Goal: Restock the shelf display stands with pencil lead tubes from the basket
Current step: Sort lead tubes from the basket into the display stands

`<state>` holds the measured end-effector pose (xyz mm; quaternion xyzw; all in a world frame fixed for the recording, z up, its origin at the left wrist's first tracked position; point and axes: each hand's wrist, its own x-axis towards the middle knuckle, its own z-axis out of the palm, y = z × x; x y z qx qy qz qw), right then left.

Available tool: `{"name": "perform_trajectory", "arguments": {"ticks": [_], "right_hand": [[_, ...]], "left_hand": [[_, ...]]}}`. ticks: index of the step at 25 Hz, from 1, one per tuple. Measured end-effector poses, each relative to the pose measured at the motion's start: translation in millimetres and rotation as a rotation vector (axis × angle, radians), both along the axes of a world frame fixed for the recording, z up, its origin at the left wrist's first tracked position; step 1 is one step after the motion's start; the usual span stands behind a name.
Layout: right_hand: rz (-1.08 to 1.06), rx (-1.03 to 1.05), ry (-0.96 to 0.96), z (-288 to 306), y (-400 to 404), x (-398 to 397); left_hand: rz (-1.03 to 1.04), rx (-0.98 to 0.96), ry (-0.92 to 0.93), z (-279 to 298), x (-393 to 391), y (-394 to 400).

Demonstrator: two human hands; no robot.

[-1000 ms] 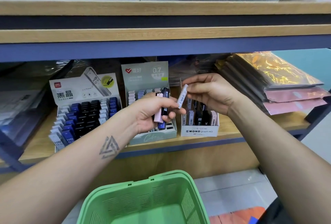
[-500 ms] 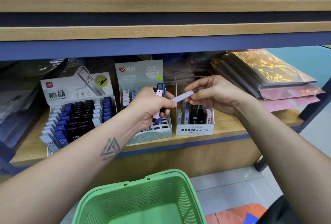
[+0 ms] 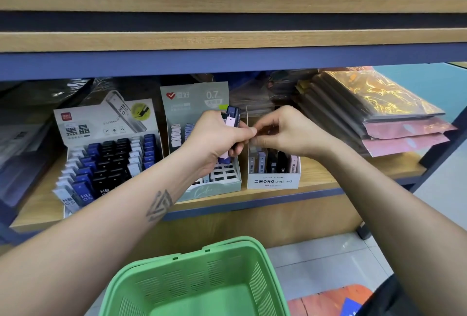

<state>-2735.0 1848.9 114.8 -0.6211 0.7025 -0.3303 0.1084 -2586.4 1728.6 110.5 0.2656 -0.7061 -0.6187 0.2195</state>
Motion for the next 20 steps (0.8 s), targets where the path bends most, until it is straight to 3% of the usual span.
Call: {"name": "perform_trajectory", "arguments": {"ticks": [2, 6, 8, 14, 18, 20], "right_hand": [[-0.044, -0.057, -0.108, 1.3, 0.4, 0.0], [-0.1, -0.196, -0.6, 2.9, 5.4, -5.3], [-0.087, -0.204, -0.66, 2.3, 6.4, -6.4], [-0.231, -0.276, -0.502, 10.3, 8.1, -17.6], [-0.455, -0.209, -0.069, 6.5, -1.2, -20.6], [-0.48, -0.177, 0.025, 1.6, -7.1, -15.9]], "left_hand": [[0.017, 0.049, 0.031, 0.6, -2.3, -0.6], [-0.004, -0.016, -0.031, -3.3, -5.4, 1.2], [-0.009, -0.043, -0.062, -5.6, -6.4, 2.0], [0.025, -0.01, -0.087, -3.6, -4.2, 0.2], [0.044, 0.049, 0.005, 8.7, 0.3, -6.3], [0.037, 0.069, 0.029, 12.3, 2.3, -7.9]]}}
